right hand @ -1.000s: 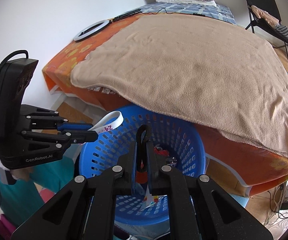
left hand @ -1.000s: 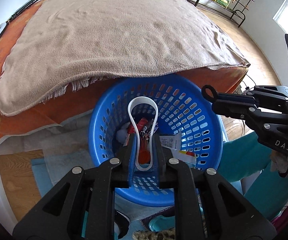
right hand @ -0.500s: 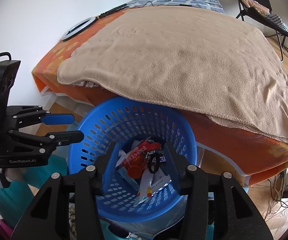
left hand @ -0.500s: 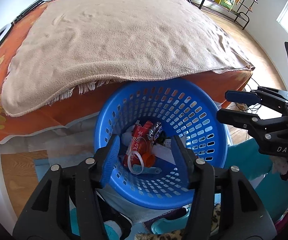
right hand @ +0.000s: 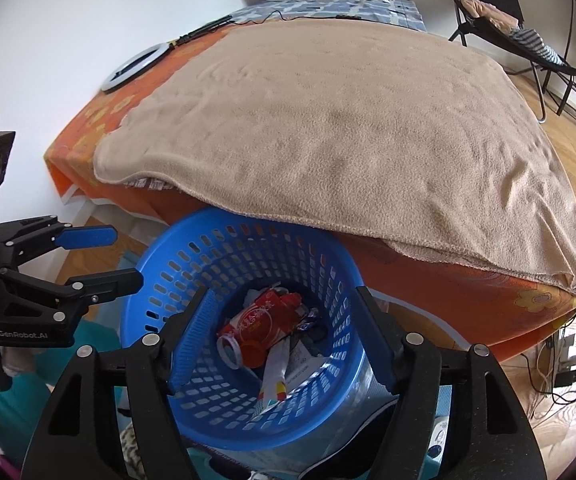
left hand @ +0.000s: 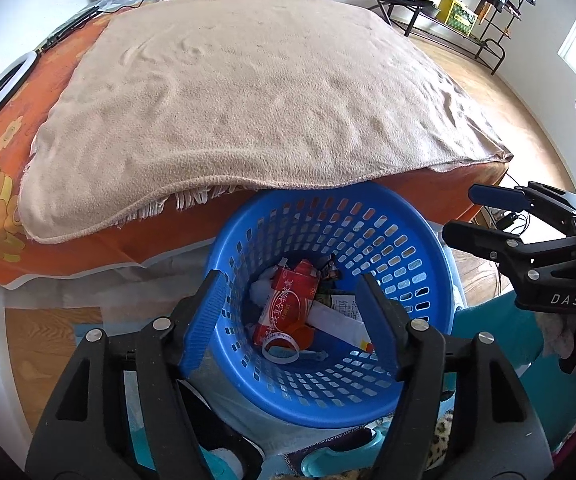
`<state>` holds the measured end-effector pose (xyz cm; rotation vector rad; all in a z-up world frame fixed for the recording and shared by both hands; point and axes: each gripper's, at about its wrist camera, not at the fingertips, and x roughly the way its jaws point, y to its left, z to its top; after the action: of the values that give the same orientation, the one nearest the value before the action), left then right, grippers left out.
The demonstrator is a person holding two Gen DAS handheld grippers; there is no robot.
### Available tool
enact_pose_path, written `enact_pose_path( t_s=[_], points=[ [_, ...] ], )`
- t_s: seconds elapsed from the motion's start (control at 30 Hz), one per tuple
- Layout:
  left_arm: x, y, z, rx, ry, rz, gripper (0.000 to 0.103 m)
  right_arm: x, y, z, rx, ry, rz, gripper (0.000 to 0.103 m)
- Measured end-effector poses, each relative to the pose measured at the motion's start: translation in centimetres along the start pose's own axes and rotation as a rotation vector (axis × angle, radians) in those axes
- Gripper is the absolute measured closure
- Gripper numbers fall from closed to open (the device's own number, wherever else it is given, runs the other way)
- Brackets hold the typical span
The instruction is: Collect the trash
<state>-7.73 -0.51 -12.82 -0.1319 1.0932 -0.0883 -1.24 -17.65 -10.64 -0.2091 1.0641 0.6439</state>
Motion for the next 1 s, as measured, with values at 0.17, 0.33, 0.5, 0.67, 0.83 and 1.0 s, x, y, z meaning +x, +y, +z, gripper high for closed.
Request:
enact_pose_path(
  t_s=[0.17, 0.33, 0.5, 0.67, 0.83, 1.0],
  points=[
    [-1.0, 0.1, 0.8, -0.014, -0.032, 0.007, 0.034, -0.4, -0.2, 0.6, 0.020, -0.012, -0.030, 0.033],
    [-2.4, 0.1, 1.9, -0.016, -0.077, 0.016, 0.034, -1.5, -0.2, 1.4, 0.031, -0.048, -0.030, 0.033],
    [-4.1, 0.1, 3.1, -0.023, -0.124, 0.016, 0.034, -2.7, 0.1, 2.2, 0.029, -0.080, -0.021, 0.033],
    [-6.6, 0.0, 5.2, -0.022, -0.194, 0.012, 0.034, -4.3, 0.3, 3.4, 0.016, -0.121, -0.015, 0.033],
    [-9.6, -0.1, 7.8, -0.030, -0.290, 0.020, 0.021, -6.3, 0.2, 5.3, 0.003, -0.189, -0.015, 0.033],
    [-12.0, -0.3, 9.9, -0.033, -0.393, 0.032, 0.014, -8.8, -0.5, 7.4, 0.006, -0.293, -0.030, 0.023]
  ],
)
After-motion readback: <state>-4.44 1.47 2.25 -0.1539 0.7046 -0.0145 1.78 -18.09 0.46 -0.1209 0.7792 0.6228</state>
